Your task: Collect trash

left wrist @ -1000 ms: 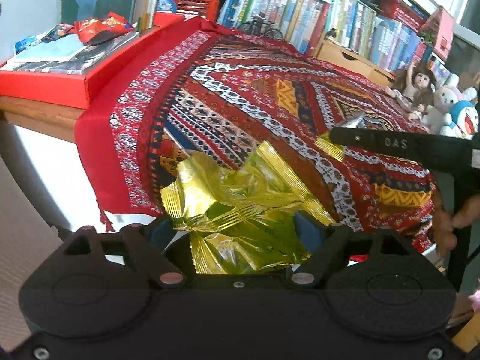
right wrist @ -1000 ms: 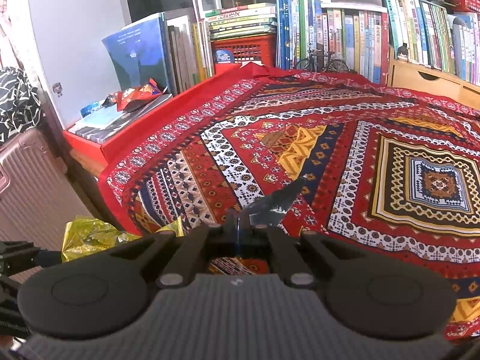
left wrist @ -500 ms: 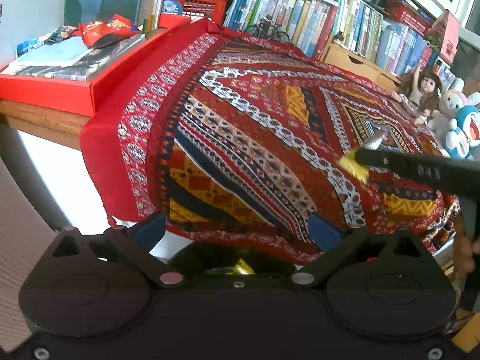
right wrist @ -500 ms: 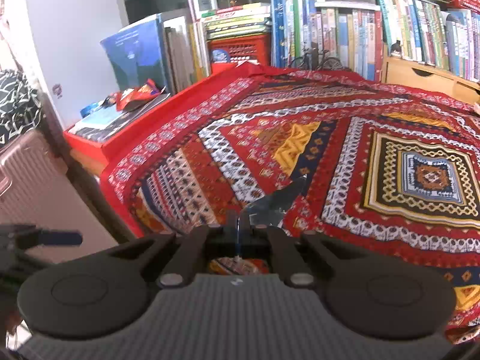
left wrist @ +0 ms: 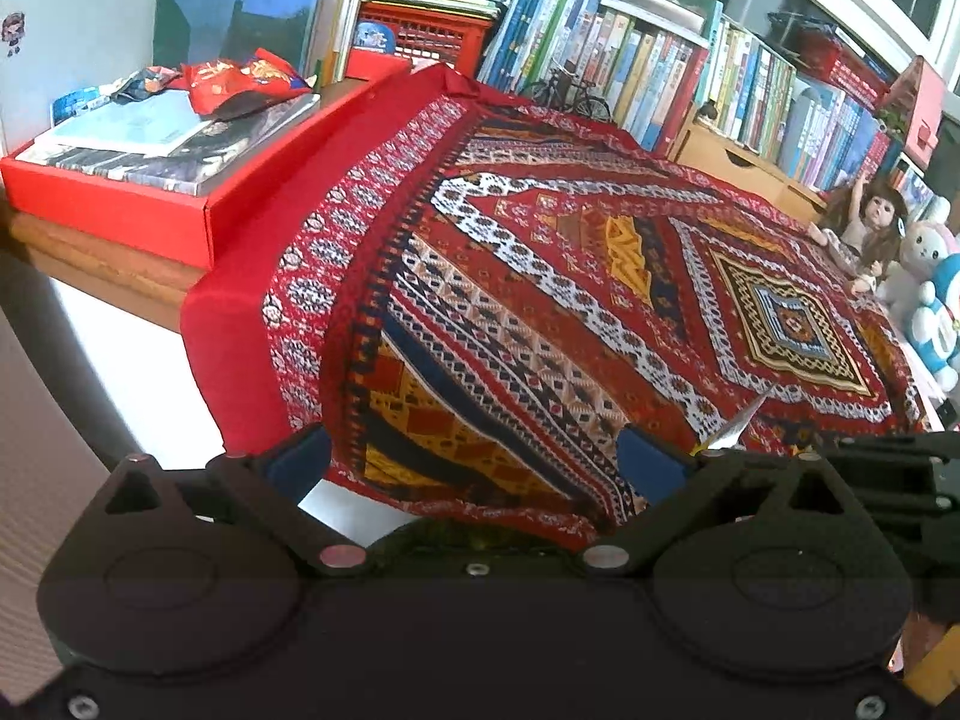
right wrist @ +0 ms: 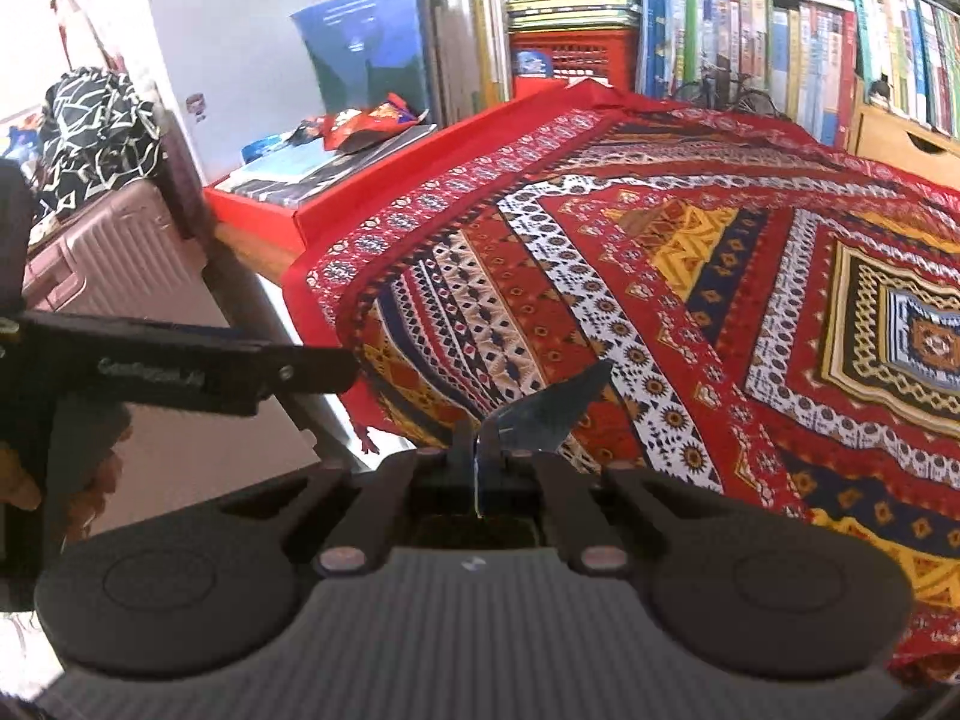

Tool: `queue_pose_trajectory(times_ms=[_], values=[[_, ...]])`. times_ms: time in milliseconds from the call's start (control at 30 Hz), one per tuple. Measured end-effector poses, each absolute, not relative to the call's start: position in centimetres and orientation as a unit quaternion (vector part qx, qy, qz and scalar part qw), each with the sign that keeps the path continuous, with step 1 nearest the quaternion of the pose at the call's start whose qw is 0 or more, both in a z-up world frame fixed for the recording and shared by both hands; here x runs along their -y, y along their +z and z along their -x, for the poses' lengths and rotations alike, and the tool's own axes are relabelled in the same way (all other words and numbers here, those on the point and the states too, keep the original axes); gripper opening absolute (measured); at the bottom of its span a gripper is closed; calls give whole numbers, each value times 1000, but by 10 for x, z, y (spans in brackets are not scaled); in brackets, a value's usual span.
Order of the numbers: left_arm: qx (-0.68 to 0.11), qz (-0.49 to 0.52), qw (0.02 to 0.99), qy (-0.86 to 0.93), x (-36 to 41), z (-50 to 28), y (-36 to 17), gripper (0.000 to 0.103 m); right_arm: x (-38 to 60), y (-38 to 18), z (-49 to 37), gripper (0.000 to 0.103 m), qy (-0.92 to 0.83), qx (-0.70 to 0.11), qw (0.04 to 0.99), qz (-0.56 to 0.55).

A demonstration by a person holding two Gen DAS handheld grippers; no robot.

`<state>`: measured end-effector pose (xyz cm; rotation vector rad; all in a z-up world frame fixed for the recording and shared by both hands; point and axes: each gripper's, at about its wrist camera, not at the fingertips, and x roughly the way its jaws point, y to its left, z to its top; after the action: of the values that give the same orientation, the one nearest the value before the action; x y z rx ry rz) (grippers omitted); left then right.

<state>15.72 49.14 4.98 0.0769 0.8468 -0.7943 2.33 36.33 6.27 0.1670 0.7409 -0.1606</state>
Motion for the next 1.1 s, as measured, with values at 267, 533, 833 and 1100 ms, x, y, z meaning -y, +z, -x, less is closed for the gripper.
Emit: queue_pose_trajectory(times_ms=[267, 533, 833, 1100], values=[[-409, -39, 834, -368, -484, -164, 46, 103, -360, 57, -30, 92, -102, -375, 919, -68], [-416, -30, 840, -347, -481, -169, 40, 103, -350, 45, -30, 103, -117, -402, 906, -65], [-464, -57, 835, -290, -474, -150, 17, 103, -335, 11, -36, 103, -87, -541, 830, -106], [-579, -93, 772, -246, -469, -116, -39, 103, -337, -37, -14, 103, -96, -639, 753, -122]])
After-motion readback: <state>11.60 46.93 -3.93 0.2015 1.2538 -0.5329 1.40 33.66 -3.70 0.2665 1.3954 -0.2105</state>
